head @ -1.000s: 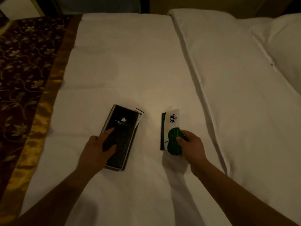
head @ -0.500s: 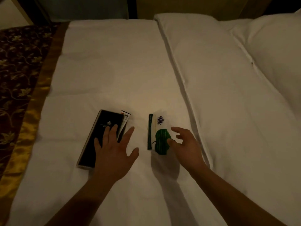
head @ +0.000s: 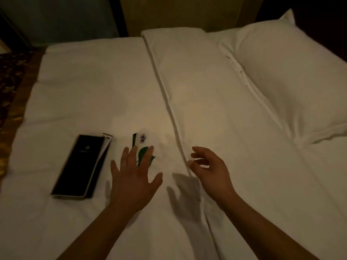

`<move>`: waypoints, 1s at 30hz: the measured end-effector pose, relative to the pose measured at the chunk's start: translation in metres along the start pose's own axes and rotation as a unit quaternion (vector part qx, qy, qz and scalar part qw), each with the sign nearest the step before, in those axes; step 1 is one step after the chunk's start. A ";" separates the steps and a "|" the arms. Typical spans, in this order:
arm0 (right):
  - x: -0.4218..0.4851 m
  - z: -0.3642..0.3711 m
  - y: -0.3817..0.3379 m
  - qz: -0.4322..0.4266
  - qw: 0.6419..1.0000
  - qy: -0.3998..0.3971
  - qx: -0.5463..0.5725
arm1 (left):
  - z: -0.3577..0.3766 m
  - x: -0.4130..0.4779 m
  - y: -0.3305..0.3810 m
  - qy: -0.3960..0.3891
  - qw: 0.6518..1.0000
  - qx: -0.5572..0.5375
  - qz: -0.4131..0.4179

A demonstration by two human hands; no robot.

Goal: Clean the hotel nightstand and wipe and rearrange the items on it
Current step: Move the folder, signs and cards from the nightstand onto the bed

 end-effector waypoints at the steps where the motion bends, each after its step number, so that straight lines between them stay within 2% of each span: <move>1: -0.004 -0.011 0.003 -0.001 1.000 -0.001 0.002 | 0.004 -0.003 0.012 -0.004 1.000 0.004 0.002; 10: -0.040 -0.094 0.045 0.017 0.999 0.043 0.000 | 0.029 -0.020 0.114 -0.008 0.998 -0.029 0.049; 18: -0.082 -0.126 0.071 0.074 0.991 0.108 0.007 | 0.048 -0.032 0.157 -0.036 0.989 -0.056 0.132; 24: -0.122 -0.148 0.069 0.096 0.981 0.165 0.023 | 0.053 -0.052 0.190 -0.071 0.976 -0.056 0.198; 30: -0.184 -0.186 0.100 0.147 0.961 0.231 0.039 | 0.078 -0.088 0.241 -0.124 0.955 -0.072 0.261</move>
Point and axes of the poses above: each hand's wrist, its own x-axis towards the middle knuckle, its own z-axis out of the palm, y = z × x, the point moved 6 cm from there along x, towards the middle knuckle, and after that the axes turned 13 degrees about -x, right-handed, at the moved point
